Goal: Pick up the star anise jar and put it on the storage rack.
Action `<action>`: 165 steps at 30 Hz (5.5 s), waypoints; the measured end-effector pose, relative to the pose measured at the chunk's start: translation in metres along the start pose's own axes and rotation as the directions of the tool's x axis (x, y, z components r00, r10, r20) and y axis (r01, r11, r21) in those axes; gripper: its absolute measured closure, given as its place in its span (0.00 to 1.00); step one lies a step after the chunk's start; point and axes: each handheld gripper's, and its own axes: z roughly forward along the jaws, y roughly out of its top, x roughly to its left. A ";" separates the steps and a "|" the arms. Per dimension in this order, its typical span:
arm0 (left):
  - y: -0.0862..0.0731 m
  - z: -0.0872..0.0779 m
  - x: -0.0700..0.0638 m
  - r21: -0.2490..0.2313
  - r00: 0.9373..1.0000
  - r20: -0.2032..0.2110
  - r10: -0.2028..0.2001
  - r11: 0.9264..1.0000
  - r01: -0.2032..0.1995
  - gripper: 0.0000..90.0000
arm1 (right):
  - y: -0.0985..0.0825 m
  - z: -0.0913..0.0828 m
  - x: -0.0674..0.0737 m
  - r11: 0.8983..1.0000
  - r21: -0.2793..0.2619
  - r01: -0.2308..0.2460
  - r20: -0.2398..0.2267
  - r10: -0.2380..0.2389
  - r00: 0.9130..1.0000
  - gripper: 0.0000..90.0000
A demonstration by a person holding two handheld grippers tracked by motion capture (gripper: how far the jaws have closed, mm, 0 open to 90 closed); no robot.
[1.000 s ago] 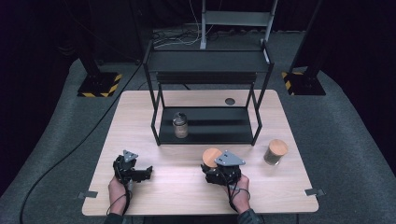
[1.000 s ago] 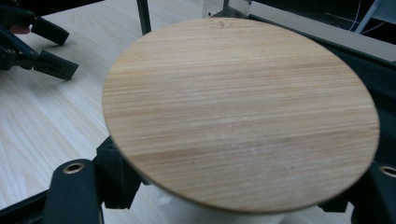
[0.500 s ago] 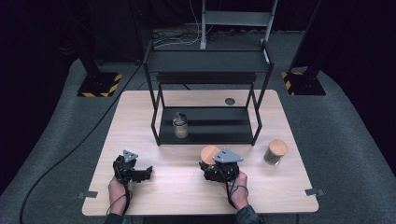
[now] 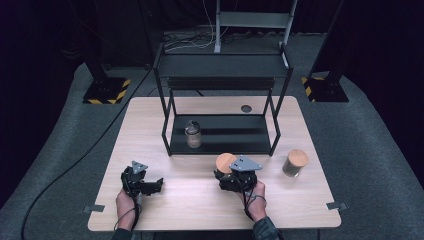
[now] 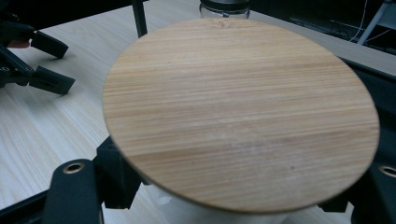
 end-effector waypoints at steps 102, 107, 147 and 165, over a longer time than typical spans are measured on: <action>0.000 0.000 0.000 0.000 1.000 0.000 0.000 1.000 0.000 0.00 | 0.007 0.060 -0.038 0.999 0.044 -0.001 0.020 0.000 1.000 0.28; 0.000 0.000 0.000 0.000 1.000 0.000 0.000 1.000 0.000 0.00 | 0.010 0.062 -0.040 0.999 0.041 0.003 0.020 -0.004 1.000 0.28; 0.000 0.000 0.000 -0.001 1.000 0.001 0.000 1.000 0.000 0.00 | 0.027 0.079 -0.059 0.999 0.051 0.002 0.032 -0.003 0.999 0.28; 0.000 0.000 0.000 -0.002 1.000 -0.001 0.003 1.000 -0.003 0.00 | 0.029 0.092 -0.069 0.997 0.072 -0.007 0.044 0.003 0.999 0.28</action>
